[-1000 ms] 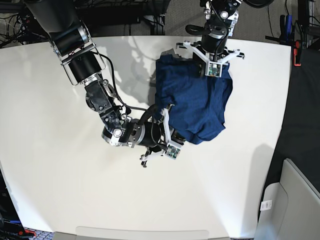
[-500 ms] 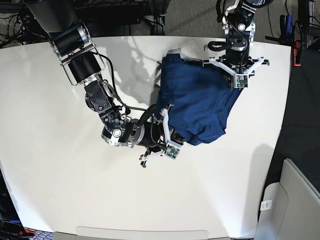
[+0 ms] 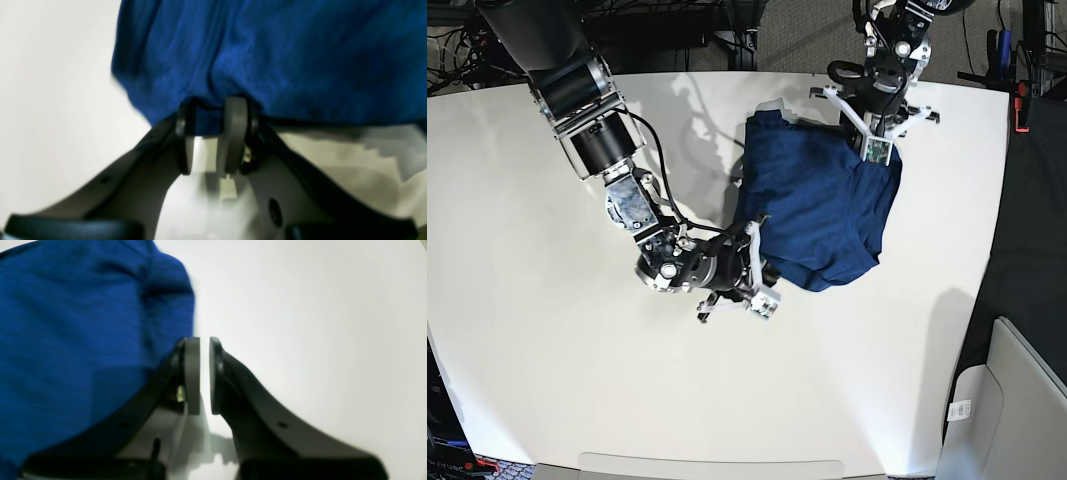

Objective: Fold the T-shirt properly
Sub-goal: 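Grasp the bundle with both grippers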

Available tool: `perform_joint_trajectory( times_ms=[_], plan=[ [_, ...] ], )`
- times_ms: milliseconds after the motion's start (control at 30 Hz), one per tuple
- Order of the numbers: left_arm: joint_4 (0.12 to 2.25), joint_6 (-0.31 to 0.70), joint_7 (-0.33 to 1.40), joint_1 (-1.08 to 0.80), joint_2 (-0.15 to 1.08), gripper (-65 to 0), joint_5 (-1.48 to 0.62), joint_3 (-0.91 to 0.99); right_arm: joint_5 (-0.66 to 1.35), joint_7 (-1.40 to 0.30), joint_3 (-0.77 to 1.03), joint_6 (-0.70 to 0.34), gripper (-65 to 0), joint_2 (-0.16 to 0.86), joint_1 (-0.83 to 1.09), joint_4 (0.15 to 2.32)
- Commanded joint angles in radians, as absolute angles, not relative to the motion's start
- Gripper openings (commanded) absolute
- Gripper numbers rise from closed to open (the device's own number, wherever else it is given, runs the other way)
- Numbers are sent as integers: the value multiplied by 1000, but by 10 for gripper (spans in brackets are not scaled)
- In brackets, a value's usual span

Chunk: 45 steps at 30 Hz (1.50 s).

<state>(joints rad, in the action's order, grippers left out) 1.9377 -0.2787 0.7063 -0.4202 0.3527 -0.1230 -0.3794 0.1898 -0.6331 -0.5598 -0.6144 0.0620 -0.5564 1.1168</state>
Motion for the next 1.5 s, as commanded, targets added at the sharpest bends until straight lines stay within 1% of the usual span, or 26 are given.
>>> perform_joint_trajectory(
  times_ms=[0, 67, 200, 333, 467, 600, 700, 833, 1000, 1100, 1200, 1267, 1400, 1467],
  plan=[
    [1945, -278, 696, -424, 360, -504, -113, -371, 200, -642, -556, -613, -607, 58, -584, 1142],
    [1931, -272, 694, -390, 360, -504, -113, -371, 202, -684, -556, -625, -608, 51, -564, 1156],
    [1863, -272, 694, -325, 361, -504, -113, -372, 202, -750, -555, -696, -609, 58, -521, 1214],
    [1793, -272, 687, -248, 363, -504, -111, -374, 202, -835, -552, -698, -610, 108, -478, 1307],
    [1716, -272, 684, -156, 363, -504, -111, -375, 203, -889, -550, -698, -610, 171, -415, 1451],
    [1664, -271, 682, -68, 357, -504, -113, -386, 206, -905, -550, -698, -611, 222, -352, 1546],
    [1653, -271, 682, -8, 361, -504, -113, -452, 206, -905, -533, -698, -612, 239, -312, 1596],
    [1653, -271, 682, 38, 358, -504, -113, -506, 228, -901, -407, -698, -612, 226, -255, 1653],
    [1653, -271, 613, 61, 357, -504, -111, -529, 444, -901, -283, -698, -612, 216, -245, 1661],
    [1653, -272, 607, 62, 358, -504, -110, -521, 559, -900, -249, -698, -612, 202, -236, 1661],
    [1655, -272, 605, 59, 364, -504, -110, -486, 630, -900, -249, -698, -612, 160, -234, 1656],
    [1659, -272, 611, 51, 364, -504, -110, -433, 647, -901, -259, -698, -612, 113, -234, 1655],
    [1669, -272, 611, -16, 380, -504, -110, -335, 645, -903, -326, -698, -610, 38, -257, 1650],
    [1676, -275, 611, -51, 383, -504, -110, -286, 644, -905, -374, -698, -609, 1, -278, 1604]
  ],
)
